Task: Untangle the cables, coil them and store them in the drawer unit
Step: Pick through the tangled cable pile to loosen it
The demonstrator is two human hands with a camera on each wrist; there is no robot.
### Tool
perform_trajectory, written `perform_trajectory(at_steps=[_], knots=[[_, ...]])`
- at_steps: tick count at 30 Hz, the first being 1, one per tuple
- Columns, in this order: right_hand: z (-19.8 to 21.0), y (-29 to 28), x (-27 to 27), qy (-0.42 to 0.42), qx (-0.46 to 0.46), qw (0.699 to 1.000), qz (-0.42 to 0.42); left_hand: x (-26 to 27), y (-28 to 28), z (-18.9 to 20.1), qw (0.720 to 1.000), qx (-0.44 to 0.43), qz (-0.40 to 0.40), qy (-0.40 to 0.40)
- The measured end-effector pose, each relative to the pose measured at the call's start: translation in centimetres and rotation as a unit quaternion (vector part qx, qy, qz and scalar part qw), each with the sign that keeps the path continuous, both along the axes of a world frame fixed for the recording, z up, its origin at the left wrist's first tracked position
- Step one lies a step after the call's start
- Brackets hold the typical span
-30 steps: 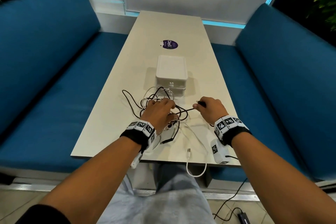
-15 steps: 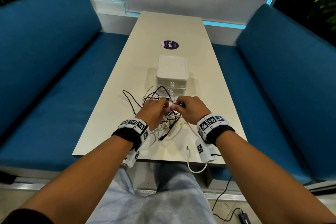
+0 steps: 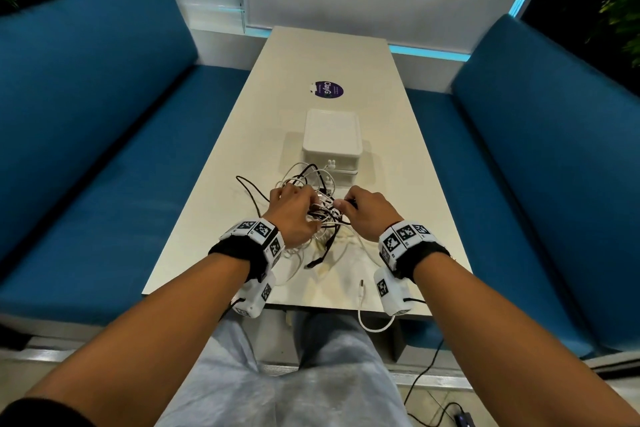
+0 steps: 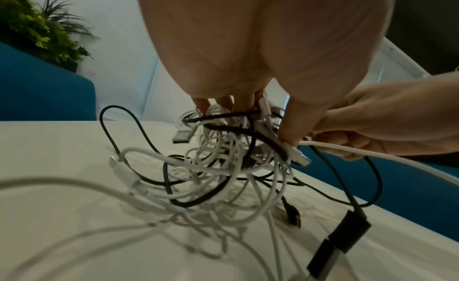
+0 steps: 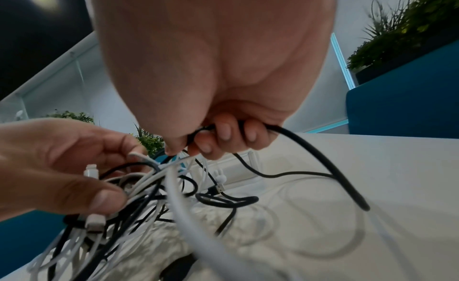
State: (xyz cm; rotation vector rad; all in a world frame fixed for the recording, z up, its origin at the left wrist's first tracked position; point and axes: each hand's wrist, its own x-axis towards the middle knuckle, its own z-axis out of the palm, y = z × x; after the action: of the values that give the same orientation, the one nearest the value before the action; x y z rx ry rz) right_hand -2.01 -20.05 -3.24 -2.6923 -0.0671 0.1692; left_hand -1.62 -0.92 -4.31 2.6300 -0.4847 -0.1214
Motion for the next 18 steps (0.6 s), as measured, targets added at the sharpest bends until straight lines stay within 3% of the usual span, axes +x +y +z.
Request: perform_trajectory(at_steps=[4,10,13,18], knots=[[-0.04,0.23,-0.32,0.003,0.014,1.000,0.007,0.04,-0.10,0.10,1.000,0.020,-0.011,-0.016],[0.20,0.11,-0.71,0.017,0.002,1.000,0.015,0.45,0.43,0.20,0.999,-0.031,0.004,-0.020],[0.18,0.09,-0.84,0.025,-0.010,0.999,0.019,0.80,0.84,0.10,1.000,-0.002,0.022,0.004],[0.42,0.46,-1.00,0.023,0.013,0.999,0.029,0.29,0.53,0.23,0.999,0.040,-0.017,-0.018]])
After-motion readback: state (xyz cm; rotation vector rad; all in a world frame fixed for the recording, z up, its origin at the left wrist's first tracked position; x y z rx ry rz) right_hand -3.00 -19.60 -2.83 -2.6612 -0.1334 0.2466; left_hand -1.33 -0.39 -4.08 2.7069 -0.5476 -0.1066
